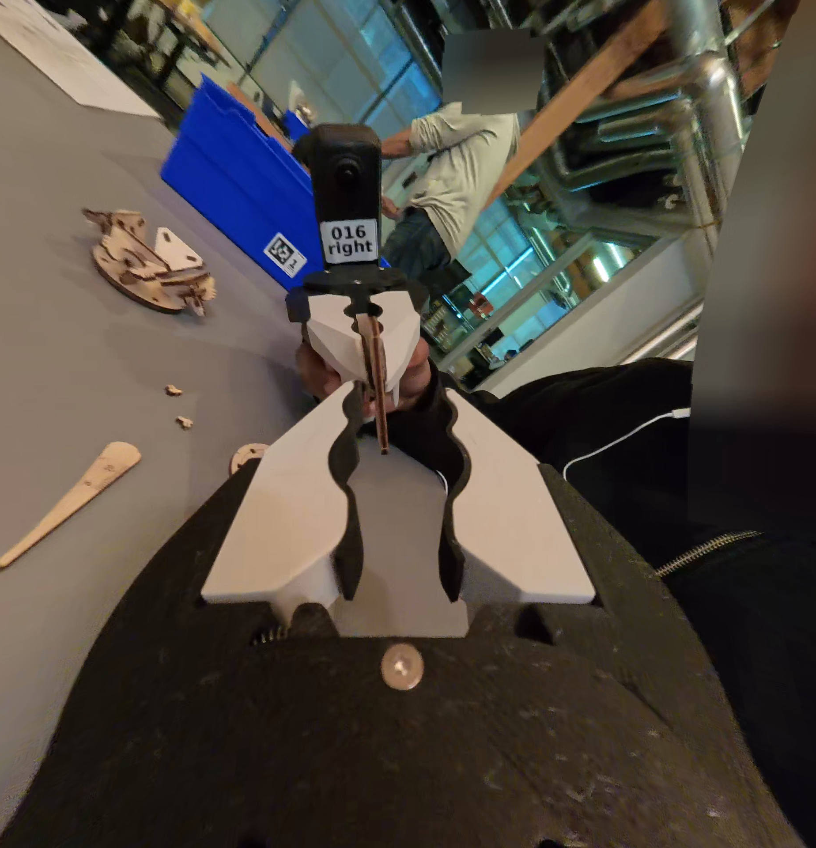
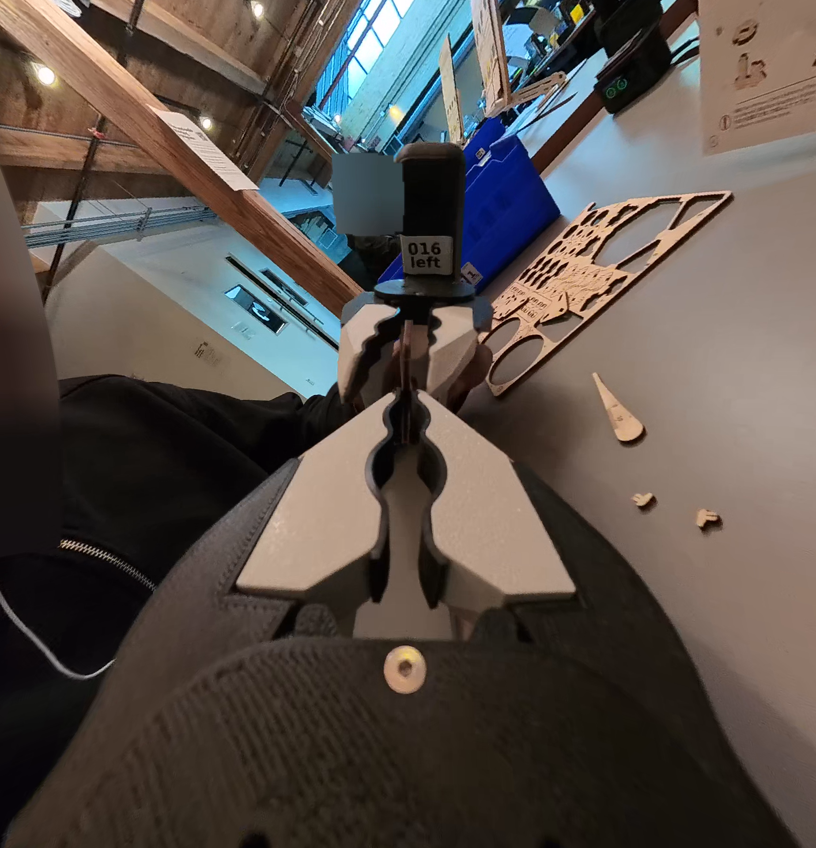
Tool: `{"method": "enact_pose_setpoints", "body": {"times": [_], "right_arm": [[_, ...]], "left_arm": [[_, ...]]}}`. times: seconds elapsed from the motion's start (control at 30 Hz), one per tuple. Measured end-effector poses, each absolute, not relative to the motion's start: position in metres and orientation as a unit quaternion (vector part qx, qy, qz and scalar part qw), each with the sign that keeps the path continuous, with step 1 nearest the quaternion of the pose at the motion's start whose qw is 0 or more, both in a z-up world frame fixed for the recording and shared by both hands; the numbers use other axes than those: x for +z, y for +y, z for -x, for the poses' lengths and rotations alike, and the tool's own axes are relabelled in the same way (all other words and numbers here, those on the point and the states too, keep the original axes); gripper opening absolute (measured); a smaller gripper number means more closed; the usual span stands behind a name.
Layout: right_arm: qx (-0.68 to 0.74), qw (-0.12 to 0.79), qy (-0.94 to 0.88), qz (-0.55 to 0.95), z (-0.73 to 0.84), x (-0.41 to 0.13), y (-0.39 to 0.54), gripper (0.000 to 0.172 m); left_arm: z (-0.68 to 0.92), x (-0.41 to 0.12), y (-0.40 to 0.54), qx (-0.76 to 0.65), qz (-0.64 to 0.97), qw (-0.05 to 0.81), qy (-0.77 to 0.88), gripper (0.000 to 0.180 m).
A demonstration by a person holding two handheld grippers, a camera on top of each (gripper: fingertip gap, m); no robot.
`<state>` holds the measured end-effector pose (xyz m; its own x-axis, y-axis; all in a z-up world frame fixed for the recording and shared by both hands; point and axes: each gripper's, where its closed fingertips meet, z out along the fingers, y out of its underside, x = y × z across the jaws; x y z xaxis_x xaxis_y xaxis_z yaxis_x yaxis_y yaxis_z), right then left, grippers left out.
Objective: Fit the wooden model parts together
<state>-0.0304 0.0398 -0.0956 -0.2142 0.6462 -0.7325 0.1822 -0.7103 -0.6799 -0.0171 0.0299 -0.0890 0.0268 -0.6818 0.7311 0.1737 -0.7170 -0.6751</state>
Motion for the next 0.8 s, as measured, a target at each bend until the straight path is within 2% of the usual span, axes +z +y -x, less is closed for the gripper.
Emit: {"method": "enact_pose_setpoints", "body": {"times": [0.33, 0.8], "right_arm": [[0.699, 0.17, -0.339, 0.607, 0.024, -0.093, 0.046, 0.0], [0.707, 0.146, -0.342, 0.601, 0.024, -0.093, 0.042, 0.0]], "left_arm": [[0.023, -0.086, 0.035, -0.673, 0.639, 0.327, 0.182, 0.027], [0.026, -0.089, 0.037, -0.684, 0.638, 0.313, 0.166, 0.009]]}}
